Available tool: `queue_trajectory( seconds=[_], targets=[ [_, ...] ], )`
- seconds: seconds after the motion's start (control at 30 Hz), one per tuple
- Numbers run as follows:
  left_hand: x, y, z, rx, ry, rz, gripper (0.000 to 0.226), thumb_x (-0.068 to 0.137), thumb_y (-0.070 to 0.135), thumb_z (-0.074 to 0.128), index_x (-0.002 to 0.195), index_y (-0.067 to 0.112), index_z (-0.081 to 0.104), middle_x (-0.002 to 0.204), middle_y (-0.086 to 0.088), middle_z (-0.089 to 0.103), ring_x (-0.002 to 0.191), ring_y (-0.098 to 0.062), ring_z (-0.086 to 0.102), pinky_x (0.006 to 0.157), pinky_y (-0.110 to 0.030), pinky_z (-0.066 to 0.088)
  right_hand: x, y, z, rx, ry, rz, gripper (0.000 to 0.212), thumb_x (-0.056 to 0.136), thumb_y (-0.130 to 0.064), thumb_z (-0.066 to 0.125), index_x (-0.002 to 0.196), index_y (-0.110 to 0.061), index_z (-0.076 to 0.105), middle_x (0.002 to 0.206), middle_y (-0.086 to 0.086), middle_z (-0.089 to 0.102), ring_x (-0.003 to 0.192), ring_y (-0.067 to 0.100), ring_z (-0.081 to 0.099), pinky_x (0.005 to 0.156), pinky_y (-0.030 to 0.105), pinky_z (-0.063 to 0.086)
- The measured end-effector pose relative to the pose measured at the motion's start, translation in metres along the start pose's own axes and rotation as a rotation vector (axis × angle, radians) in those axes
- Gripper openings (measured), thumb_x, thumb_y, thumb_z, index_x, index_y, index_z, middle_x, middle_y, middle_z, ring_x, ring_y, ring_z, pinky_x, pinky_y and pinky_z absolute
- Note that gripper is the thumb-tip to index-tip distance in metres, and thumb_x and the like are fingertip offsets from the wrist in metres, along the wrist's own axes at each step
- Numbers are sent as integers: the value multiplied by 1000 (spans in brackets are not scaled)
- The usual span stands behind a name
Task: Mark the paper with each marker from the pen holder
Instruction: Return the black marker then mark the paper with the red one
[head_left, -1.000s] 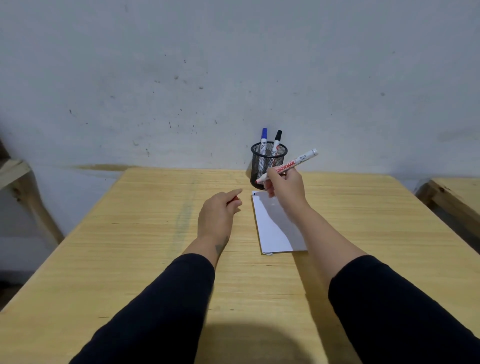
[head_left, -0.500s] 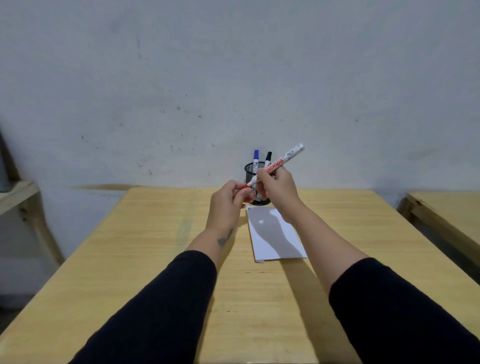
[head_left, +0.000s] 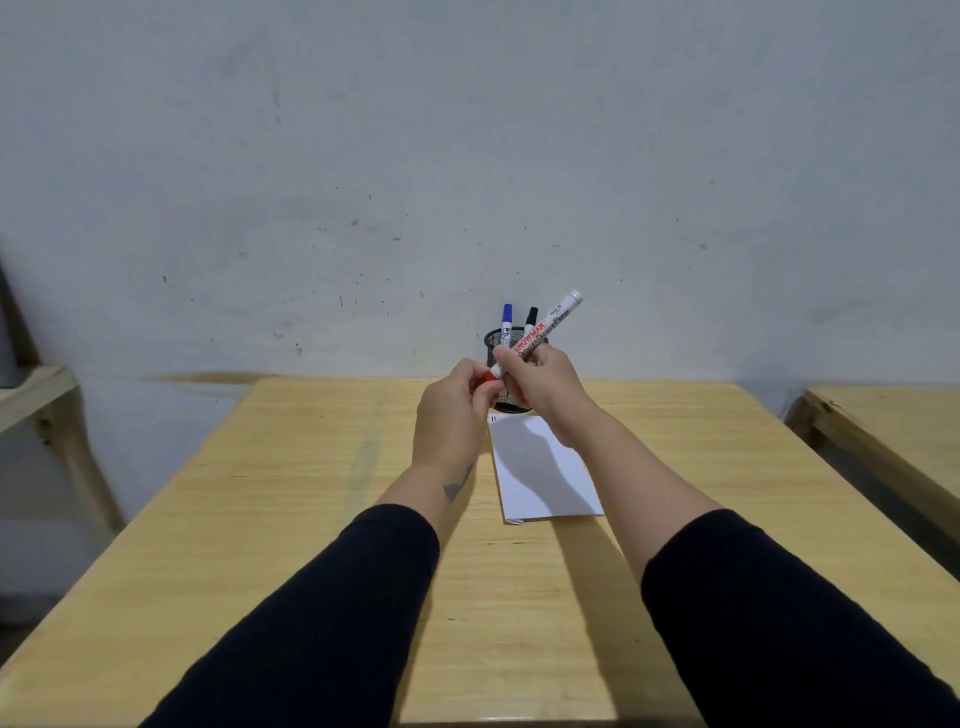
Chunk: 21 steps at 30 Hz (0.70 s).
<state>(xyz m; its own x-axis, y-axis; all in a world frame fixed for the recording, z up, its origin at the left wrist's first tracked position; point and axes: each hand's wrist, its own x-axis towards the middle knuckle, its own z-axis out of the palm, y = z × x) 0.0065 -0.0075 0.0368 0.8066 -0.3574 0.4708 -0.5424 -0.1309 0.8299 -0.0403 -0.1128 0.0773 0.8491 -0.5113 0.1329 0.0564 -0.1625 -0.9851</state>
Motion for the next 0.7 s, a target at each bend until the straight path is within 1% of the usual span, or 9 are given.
queue_trajectory(
  seconds=[0.13,0.23,0.3,0.37,0.43,0.5,0.53,0.63,0.7],
  targets=[
    [1,1,-2,29,12,-24,8,92,17,58,85,18,61,75,2,67,75,-19,63,69,-31,48,3,0,1,-124,30,40,23,90,-30,61,82,-10,54,60,1,49,52,16,43,50,23,35],
    [8,-1,-7,130,2,-58,8,94,18,56,87,18,61,79,-1,67,75,-20,61,65,-31,46,5,-1,-7,-363,259,24,44,87,-39,65,112,-8,46,92,1,52,80,20,51,69,31,39],
    [12,-3,-10,207,-24,-73,9,94,20,55,90,16,62,82,-3,68,75,-21,61,64,-32,46,2,-1,-14,-676,366,-183,44,89,-28,65,123,-12,43,107,3,46,89,24,50,71,32,39],
    [14,-3,-10,263,-63,-53,10,94,20,55,93,15,63,84,-5,68,77,-23,61,66,-38,48,4,5,-19,-1076,294,-451,40,87,-16,63,125,-20,53,119,4,47,95,28,52,67,34,40],
    [14,1,-7,268,-90,-16,10,94,21,56,94,15,63,85,-4,68,76,-24,59,66,-39,47,9,17,-21,-1275,193,-588,30,86,-12,62,114,-22,66,115,3,57,93,29,54,62,34,34],
    [13,5,-4,241,-94,11,9,93,22,57,98,17,63,89,-3,68,79,-23,58,65,-34,44,11,24,-22,-1329,199,-626,17,87,-15,61,100,-19,72,99,2,64,88,28,56,60,33,31],
    [12,6,-1,234,-93,9,15,94,24,57,107,18,62,97,-2,68,85,-22,59,68,-31,44,12,24,-24,-1319,226,-625,14,88,-16,60,96,-18,72,94,2,65,88,29,56,60,33,31],
    [9,-8,4,315,-149,-72,54,94,39,54,140,17,37,133,2,55,118,-19,54,87,-30,42,22,17,-33,-1196,280,-520,19,94,-21,52,103,-19,69,101,2,65,97,29,54,63,34,36],
    [3,-30,8,438,-239,-130,66,93,53,44,146,18,27,149,0,41,134,-20,42,106,-38,38,34,6,-40,-1038,371,-466,19,95,-25,54,108,-20,67,103,2,66,100,28,55,64,32,38]
  ],
)
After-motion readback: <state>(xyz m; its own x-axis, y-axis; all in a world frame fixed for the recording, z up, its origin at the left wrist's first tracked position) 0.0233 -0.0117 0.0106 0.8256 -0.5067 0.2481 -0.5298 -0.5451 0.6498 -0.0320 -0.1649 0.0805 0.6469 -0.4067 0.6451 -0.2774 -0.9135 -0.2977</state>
